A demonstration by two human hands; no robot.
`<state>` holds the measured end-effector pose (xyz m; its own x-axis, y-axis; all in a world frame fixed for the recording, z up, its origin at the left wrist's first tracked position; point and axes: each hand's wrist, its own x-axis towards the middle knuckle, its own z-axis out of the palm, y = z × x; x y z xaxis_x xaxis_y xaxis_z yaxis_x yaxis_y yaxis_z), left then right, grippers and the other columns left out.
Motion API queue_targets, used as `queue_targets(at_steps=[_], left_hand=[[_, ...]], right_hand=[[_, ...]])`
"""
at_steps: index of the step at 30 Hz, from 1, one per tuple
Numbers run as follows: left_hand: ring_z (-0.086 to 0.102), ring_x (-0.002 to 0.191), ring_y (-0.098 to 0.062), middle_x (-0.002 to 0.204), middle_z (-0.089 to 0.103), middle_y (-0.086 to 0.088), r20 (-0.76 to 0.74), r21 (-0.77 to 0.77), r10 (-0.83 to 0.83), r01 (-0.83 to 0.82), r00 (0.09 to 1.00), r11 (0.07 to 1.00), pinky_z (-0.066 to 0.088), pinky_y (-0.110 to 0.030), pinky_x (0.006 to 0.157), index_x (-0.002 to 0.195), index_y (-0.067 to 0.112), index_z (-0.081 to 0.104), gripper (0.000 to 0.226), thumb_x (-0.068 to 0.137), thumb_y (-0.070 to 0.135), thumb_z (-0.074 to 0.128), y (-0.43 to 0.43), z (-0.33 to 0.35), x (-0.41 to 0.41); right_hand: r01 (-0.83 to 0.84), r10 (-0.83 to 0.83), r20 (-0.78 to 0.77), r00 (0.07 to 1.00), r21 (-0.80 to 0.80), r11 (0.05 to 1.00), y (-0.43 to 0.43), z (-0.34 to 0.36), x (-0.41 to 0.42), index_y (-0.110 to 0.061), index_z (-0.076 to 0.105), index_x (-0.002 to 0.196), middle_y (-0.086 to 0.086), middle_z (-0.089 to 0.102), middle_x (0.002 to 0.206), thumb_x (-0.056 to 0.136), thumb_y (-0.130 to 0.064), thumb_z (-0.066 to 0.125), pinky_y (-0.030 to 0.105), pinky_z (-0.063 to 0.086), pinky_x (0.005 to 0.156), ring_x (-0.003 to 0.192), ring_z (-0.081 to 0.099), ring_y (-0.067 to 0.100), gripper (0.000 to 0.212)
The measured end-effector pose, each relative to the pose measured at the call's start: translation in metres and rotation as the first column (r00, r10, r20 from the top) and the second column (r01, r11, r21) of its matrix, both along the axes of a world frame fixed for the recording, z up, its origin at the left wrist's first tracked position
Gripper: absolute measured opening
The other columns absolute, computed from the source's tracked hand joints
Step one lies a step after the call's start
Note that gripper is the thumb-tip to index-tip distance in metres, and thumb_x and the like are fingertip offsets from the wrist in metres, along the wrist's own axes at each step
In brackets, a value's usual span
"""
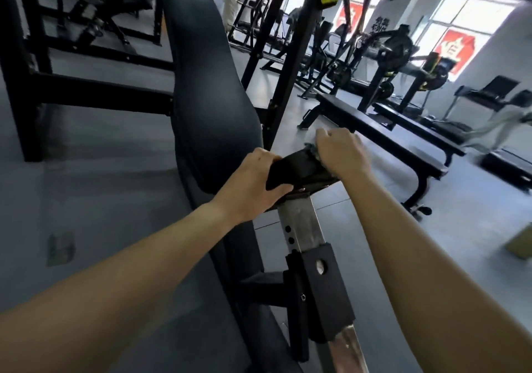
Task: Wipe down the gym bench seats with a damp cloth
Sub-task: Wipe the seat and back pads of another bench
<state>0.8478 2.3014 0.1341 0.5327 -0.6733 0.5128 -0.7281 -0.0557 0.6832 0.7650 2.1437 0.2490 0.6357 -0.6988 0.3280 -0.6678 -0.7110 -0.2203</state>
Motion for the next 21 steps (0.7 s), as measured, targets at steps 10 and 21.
queue_targets(at_steps=[10, 21], left_hand=[[0.057, 0.100, -0.009, 0.108, 0.057, 0.005, -0.001, -0.016, -0.222, 0.222, 0.975, 0.975, 0.055, -0.035, 0.088, 0.111, 0.025, 0.066, 0.029, 0.089, 0.042, 0.076, -0.004, 0.002, 0.037], [0.055, 0.122, -0.017, 0.136, 0.050, 0.007, -0.070, 0.082, -0.373, 0.378, 0.925, 0.922, 0.046, -0.040, 0.110, 0.147, 0.019, 0.052, 0.046, 0.102, 0.025, 0.059, 0.013, 0.001, 0.055]], right_hand=[[-0.302, 0.173, -0.318, 0.932, -0.421, 0.855, 0.062, -0.022, -0.007, -0.016, 0.070, 0.104, 0.000, 0.067, 0.104, 0.099, -0.044, 0.031, 0.035, 0.036, 0.102, 0.110, 0.057, 0.025, 0.047], [0.146, -0.179, -0.191, 0.965, -0.174, 0.974, 0.056, -0.010, 0.018, -0.005, 0.065, 0.109, 0.014, 0.067, 0.102, 0.101, -0.022, 0.035, 0.040, 0.048, 0.080, 0.097, 0.062, 0.035, 0.035]])
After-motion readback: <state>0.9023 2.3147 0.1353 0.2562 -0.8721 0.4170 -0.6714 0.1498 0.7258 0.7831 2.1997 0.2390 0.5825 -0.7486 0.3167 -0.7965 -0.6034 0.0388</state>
